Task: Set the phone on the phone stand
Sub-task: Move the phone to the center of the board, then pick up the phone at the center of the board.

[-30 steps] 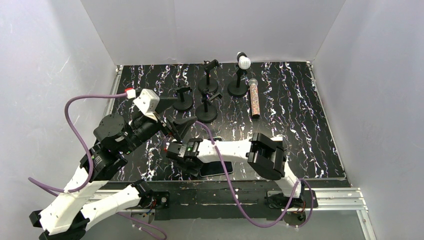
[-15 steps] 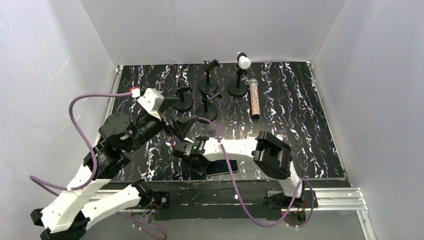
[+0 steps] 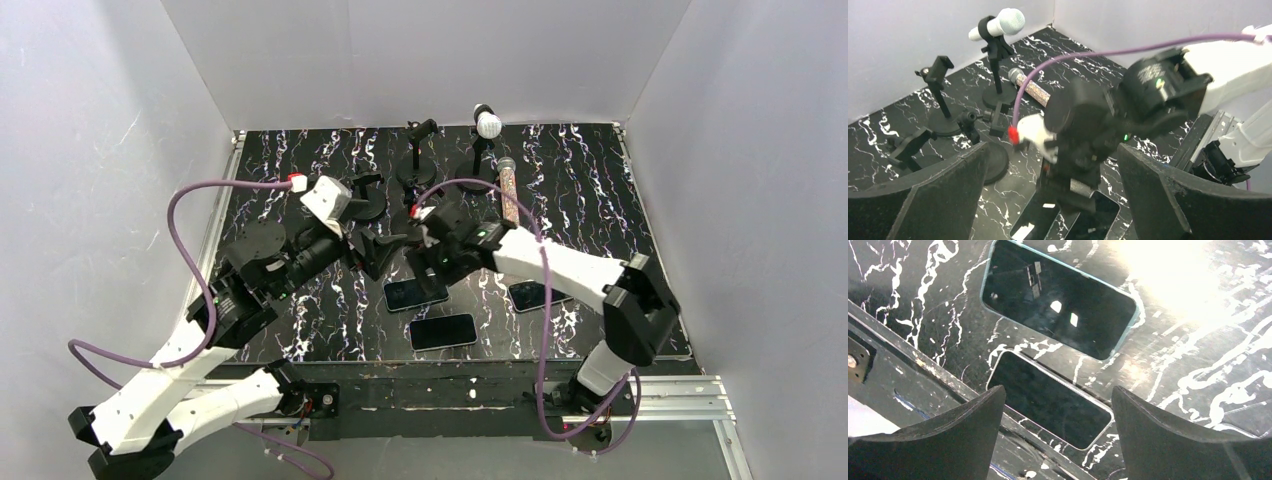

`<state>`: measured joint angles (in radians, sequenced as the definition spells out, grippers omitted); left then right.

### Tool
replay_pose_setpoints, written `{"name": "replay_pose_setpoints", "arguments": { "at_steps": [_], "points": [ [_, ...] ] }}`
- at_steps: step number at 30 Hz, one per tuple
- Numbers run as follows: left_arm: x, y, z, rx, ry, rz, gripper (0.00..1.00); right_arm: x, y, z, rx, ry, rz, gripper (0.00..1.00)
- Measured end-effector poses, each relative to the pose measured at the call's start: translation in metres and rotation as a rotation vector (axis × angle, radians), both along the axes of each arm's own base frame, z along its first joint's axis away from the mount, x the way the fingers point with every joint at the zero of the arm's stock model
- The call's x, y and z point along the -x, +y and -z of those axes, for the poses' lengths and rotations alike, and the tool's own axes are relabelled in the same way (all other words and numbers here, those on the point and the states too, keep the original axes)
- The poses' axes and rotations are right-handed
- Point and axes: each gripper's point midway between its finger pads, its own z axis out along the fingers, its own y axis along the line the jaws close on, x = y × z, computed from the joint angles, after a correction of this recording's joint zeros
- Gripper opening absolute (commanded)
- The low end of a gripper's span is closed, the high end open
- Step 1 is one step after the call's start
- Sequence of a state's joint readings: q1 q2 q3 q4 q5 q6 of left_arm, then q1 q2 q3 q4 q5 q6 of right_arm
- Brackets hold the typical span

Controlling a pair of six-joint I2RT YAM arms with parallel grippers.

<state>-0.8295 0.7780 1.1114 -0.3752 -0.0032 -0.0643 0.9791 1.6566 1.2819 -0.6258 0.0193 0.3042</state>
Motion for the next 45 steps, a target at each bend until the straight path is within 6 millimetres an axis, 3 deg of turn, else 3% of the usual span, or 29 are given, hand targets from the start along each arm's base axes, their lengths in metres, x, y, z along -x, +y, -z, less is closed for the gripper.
{"name": "replay_pose_setpoints", "arguments": {
  "at_steps": [7, 17, 20, 27, 31, 42, 45],
  "points": [
    [-0.011, -0.019, 0.039, -0.032, 0.077, 0.019, 0.99, -0.026, -0.049, -0.01, -0.157, 0.064, 0.173, 0.86],
    [-0.012, -0.068, 0.137, -0.168, 0.302, 0.18, 0.99, -0.058, -0.133, -0.005, -0.335, 0.151, 0.506, 0.86],
    [-0.009, -0.081, 0.163, -0.21, 0.371, 0.238, 0.99, -0.062, -0.147, -0.008, -0.393, 0.168, 0.564, 0.85],
    [0.0, -0.1, 0.242, -0.335, 0.552, 0.309, 0.99, -0.064, -0.16, -0.009, -0.475, 0.208, 0.613, 0.85],
    [0.021, -0.114, 0.289, -0.464, 0.602, 0.34, 0.99, -0.062, -0.163, -0.005, -0.47, 0.222, 0.622, 0.85],
    [0.056, -0.121, 0.355, -0.743, 0.546, 0.408, 0.99, -0.061, -0.166, -0.001, -0.465, 0.227, 0.629, 0.85],
    [0.055, -0.123, 0.362, -0.786, 0.52, 0.41, 0.99, -0.058, -0.166, 0.002, -0.46, 0.236, 0.632, 0.85]
  ]
}}
